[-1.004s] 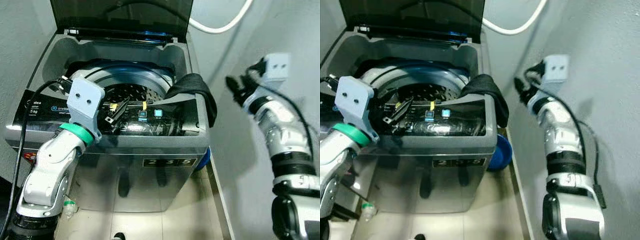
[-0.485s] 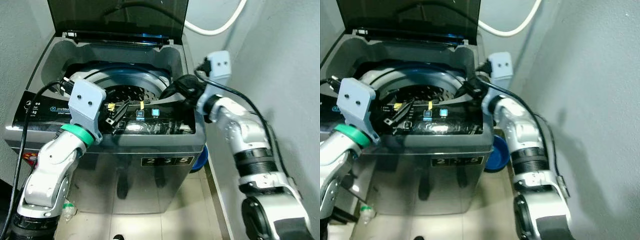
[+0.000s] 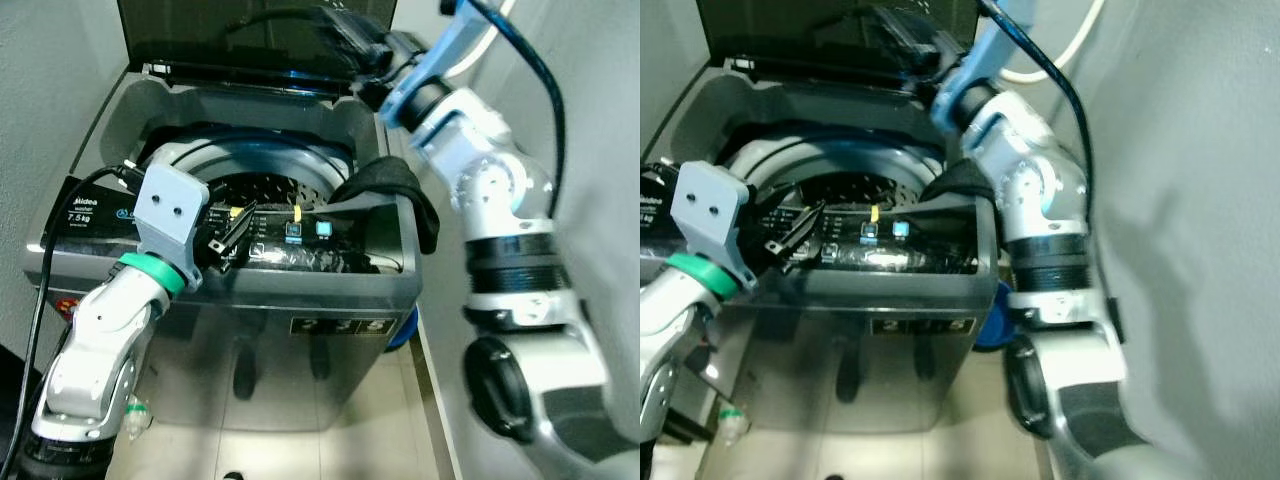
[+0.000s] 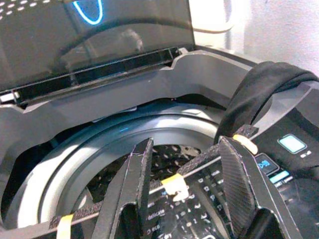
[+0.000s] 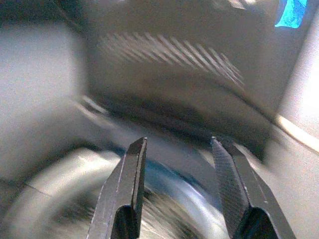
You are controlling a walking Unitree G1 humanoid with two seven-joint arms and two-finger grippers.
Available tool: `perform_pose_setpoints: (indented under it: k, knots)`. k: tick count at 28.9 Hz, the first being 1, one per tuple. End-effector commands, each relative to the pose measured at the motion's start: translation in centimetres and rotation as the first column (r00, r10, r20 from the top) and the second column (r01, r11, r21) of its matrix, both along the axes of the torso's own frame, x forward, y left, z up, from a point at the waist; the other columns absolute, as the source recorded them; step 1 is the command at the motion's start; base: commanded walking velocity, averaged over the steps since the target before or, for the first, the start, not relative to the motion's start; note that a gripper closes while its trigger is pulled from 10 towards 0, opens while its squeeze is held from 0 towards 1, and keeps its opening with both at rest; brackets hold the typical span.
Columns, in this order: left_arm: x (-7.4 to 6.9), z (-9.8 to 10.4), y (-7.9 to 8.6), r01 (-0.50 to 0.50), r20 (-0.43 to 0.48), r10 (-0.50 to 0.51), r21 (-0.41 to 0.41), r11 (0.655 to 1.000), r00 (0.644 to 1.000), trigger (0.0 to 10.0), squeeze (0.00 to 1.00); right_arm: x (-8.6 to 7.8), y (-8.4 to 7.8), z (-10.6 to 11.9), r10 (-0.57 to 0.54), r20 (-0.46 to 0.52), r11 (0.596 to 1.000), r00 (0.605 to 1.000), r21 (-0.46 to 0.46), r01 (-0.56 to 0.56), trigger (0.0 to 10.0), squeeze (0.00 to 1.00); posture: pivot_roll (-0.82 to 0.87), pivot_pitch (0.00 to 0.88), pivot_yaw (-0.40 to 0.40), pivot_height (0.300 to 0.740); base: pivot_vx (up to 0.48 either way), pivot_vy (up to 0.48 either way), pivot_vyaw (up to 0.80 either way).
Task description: Clothes washing
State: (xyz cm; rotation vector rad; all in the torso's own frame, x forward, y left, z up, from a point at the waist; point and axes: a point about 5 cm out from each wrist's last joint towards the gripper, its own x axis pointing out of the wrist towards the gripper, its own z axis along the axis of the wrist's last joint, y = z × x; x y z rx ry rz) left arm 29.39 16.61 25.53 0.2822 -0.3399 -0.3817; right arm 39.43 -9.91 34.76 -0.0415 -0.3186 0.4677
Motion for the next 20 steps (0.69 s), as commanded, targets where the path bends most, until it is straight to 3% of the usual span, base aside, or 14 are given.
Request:
perform_pose_setpoints:
  k: [1, 4, 6, 11, 12, 14, 16, 18, 20]
  knots:
    - [-0.2, -0.3, -0.3, 0.008, -0.001, -0.008, 0.013, 1.0, 1.0, 10.0, 0.0, 0.6, 0.1, -2.2, -0.048, -0.041, 0.995, 0.998, -0.093, 0.044, 10.0, 0.0, 0.13, 0.094, -0.022, 0.74, 0.0, 0.0, 0.0]
    - [-0.2, -0.3, -0.4, 0.01, -0.002, -0.01, 0.02, 1.0, 1.0, 10.0, 0.0, 1.3, -1.3, -4.9, -0.156, -0.083, 0.975, 0.984, -0.173, 0.14, 10.0, 0.0, 0.13, 0.095, -0.023, 0.74, 0.0, 0.0, 0.0]
    - [-0.2, -0.3, -0.3, 0.007, -0.002, -0.007, 0.022, 1.0, 1.0, 10.0, 0.0, 1.6, -3.5, -6.2, -0.255, -0.129, 0.963, 0.958, -0.119, 0.24, 10.0, 0.0, 0.13, 0.095, -0.023, 0.74, 0.0, 0.0, 0.0]
    - [-0.2, -0.3, -0.3, 0.004, -0.003, -0.003, 0.023, 1.0, 1.0, 10.0, 0.0, 1.7, -5.6, -6.9, -0.329, -0.152, 0.944, 0.932, -0.089, 0.319, 10.0, 0.0, 0.14, 0.094, -0.024, 0.74, 0.0, 0.0, 0.0]
    - [-0.2, -0.4, -0.3, 0.003, -0.005, -0.003, 0.023, 1.0, 1.0, 10.0, 0.0, 1.7, -6.8, -7.7, -0.369, -0.169, 0.928, 0.914, -0.124, 0.352, 10.0, 0.0, 0.14, 0.094, -0.024, 0.74, 0.0, 0.0, 0.0]
    - [-0.3, -0.4, -0.3, 0.003, -0.006, -0.003, 0.024, 1.0, 1.0, 10.0, 0.0, 1.7, -7.5, -8.7, -0.395, -0.192, 0.916, 0.898, -0.163, 0.368, 10.0, 0.0, 0.13, 0.095, -0.021, 0.74, 0.0, 0.0, 0.0]
    - [-0.3, -0.4, -0.3, 0.003, -0.006, -0.003, 0.024, 1.0, 1.0, 10.0, 0.0, 1.7, -7.5, -8.7, -0.395, -0.192, 0.916, 0.898, -0.163, 0.368, 10.0, 0.0, 0.13, 0.095, -0.021, 0.74, 0.0, 0.0, 0.0]
    - [-0.1, -0.5, -0.4, 0.009, -0.01, -0.008, 0.027, 1.0, 1.0, 10.0, 0.0, 1.2, -8.1, -13.5, -0.365, -0.393, 0.931, 0.844, -0.138, 0.338, 10.0, 0.0, 0.13, 0.095, -0.015, 0.74, 0.0, 0.0, 0.0]
    - [0.0, -0.5, -0.5, 0.013, -0.01, -0.013, 0.028, 1.0, 1.0, 10.0, 0.0, 0.5, -7.8, -16.9, -0.329, -0.511, 0.941, 0.794, -0.11, 0.319, 10.0, 0.0, 0.13, 0.095, -0.015, 0.74, 0.0, 0.0, 0.0]
